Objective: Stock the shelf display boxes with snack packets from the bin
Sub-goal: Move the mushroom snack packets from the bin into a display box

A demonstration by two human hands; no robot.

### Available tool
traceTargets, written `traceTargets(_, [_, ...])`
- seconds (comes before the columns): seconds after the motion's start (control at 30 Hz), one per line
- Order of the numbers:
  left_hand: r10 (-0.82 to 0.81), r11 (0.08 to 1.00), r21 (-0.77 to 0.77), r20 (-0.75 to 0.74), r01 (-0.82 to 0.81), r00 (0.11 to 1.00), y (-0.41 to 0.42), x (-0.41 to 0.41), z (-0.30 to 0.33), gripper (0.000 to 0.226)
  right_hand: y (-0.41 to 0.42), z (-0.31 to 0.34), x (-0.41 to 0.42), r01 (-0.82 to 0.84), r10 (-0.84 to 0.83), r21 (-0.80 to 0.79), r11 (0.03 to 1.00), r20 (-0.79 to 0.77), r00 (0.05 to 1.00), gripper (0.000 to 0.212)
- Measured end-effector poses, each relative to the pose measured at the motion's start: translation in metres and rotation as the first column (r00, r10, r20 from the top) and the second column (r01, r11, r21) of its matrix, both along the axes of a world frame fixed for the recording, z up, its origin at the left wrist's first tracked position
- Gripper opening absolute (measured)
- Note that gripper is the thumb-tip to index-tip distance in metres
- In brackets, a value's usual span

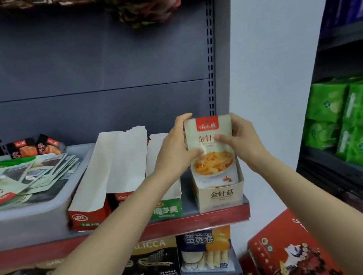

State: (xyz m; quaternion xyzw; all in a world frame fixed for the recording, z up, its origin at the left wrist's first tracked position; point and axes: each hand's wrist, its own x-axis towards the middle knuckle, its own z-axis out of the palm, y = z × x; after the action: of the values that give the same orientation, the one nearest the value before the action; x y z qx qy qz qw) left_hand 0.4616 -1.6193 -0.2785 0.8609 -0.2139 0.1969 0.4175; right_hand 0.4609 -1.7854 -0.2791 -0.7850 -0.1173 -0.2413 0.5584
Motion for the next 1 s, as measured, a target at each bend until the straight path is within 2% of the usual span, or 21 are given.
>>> traceTargets(0.1, [0.073,0.979,0.185,0.040,-0.080,0.996,-0.001,0.002,-0.007,0.064,0.002,-0.010,0.000,0.103,-0.095,-0.264,0.959,0.046,0.994,0.046])
traceTargets(0.2, [0.105,0.952,0.280,0.079,-0.123,0.991,0.001,0.001,-0.009,0.056,0.003,-0.018,-0.001,0.205,-0.182,-0.509,0.836,0.094,0.979,0.047])
traceTargets(0.3, [0.112,0.956,0.258,0.121,-0.140,0.986,0.009,-0.002,-0.006,0.058,0.008,-0.020,-0.004,0.281,-0.254,-0.606,0.744,0.133,0.958,0.052])
traceTargets(0.4, [0.113,0.973,0.189,0.125,-0.135,0.986,0.029,-0.011,-0.005,0.050,0.023,-0.017,-0.014,0.385,-0.293,-0.646,0.659,0.250,0.923,0.056])
traceTargets(0.47, [0.125,0.977,0.152,0.156,-0.148,0.980,0.051,-0.019,-0.006,0.038,0.044,-0.014,-0.020,0.403,-0.242,-0.632,0.662,0.328,0.913,0.053])
traceTargets(0.53, [0.172,0.973,0.121,0.199,-0.198,0.965,0.079,-0.024,-0.006,0.030,0.071,-0.010,-0.024,0.328,-0.140,-0.627,0.707,0.330,0.933,0.047])
traceTargets(0.63, [0.280,0.945,0.098,0.243,-0.311,0.929,0.131,-0.030,-0.007,0.024,0.121,-0.008,-0.025,0.161,0.018,-0.664,0.730,0.254,0.967,0.043])
traceTargets(0.77, [0.473,0.855,0.118,0.222,-0.505,0.853,0.217,-0.034,-0.005,0.022,0.195,-0.007,-0.021,-0.042,0.173,-0.656,0.754,0.136,0.975,0.041])
traceTargets(0.83, [0.567,0.794,0.162,0.149,-0.586,0.810,0.261,-0.038,-0.003,0.026,0.231,-0.006,-0.018,-0.117,0.231,-0.665,0.738,0.086,0.969,0.041])
traceTargets(0.9, [0.618,0.765,0.223,0.009,-0.604,0.786,0.296,-0.045,0.001,0.039,0.263,-0.006,-0.014,-0.180,0.264,-0.677,0.714,0.021,0.964,0.043])
traceTargets(1.0, [0.570,0.791,0.391,-0.194,-0.470,0.798,0.328,-0.054,0.003,0.062,0.306,-0.005,-0.004,-0.263,0.299,-0.706,0.657,-0.076,0.951,0.050])
